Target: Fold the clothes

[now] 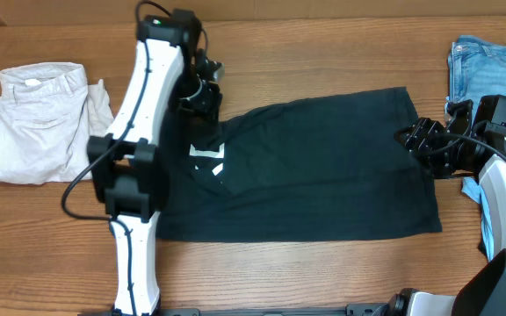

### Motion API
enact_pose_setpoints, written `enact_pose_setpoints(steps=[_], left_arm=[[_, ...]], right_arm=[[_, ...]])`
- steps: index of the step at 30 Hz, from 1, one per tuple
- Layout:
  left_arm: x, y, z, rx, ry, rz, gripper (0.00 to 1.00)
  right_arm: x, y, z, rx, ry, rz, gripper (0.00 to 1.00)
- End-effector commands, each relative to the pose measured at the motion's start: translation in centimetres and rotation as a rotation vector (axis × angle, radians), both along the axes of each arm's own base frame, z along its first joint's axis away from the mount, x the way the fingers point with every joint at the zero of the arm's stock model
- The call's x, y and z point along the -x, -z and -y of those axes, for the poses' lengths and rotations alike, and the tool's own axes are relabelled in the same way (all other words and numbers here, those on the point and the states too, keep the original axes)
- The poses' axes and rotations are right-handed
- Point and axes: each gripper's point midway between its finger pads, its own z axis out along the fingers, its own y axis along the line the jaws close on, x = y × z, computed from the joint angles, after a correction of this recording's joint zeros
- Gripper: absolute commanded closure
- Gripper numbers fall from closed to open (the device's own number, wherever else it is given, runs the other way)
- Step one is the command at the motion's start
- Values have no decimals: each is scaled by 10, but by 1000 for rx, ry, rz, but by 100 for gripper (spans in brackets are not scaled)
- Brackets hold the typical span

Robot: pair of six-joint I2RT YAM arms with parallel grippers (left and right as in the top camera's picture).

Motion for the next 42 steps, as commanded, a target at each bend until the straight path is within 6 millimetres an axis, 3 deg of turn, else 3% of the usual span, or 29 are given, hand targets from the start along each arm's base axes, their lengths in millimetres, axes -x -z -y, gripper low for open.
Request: enact_pose_setpoints(steps=[1,2,3,7,9,10,13,17,20,23,25,28,31,33,35,37,40,41,42], left_arm=[[-4,44,-1,-41,54,-46,65],[-2,47,-3,-44,51,-61,76],[1,47,-5,-53,50,-73,96],[22,15,-46,-261,-98,-114,96],[33,-6,-55,-268,-174,-132,96],[34,-13,-46,-193,-217,-138,96],[38,-14,-29,-98,-235,-172,96],[53,-3,-50,-206,-232,-213,96],[84,-6,-53,-198,-197,-275,95],[120,-8,-62,-233,-186,-341,72],[130,-4,-64,-246,-185,-375,73],[119,1,-63,-235,-197,-327,72],[68,18,-51,-175,-199,-115,41],[36,30,-38,-121,-158,13,32],[22,43,-20,-45,-93,56,32],[11,54,-15,-34,-75,87,36],[11,53,-2,44,-39,83,53],[13,53,-2,44,-35,74,53],[15,53,-2,45,-7,71,44]], right_arm=[[-5,-13,2,15,3,38,31],[-4,-13,2,14,3,35,31],[-4,-13,2,14,3,35,30],[-4,-13,2,15,3,35,30],[-4,-13,2,15,3,35,30],[-4,-13,2,15,3,35,31],[-4,-13,2,14,3,34,30],[-7,-15,2,17,1,53,30],[-11,-17,4,24,1,72,30],[-13,-18,5,27,1,82,30],[-13,-18,4,27,1,81,30],[-13,-18,4,27,1,81,30],[-13,-18,5,27,2,82,29],[-13,-18,5,27,2,81,29],[-13,-18,4,27,1,80,29],[-12,-18,4,26,1,78,29],[-11,-17,4,24,1,73,29],[-12,-17,4,24,2,74,29],[-12,-17,4,24,2,73,29]])
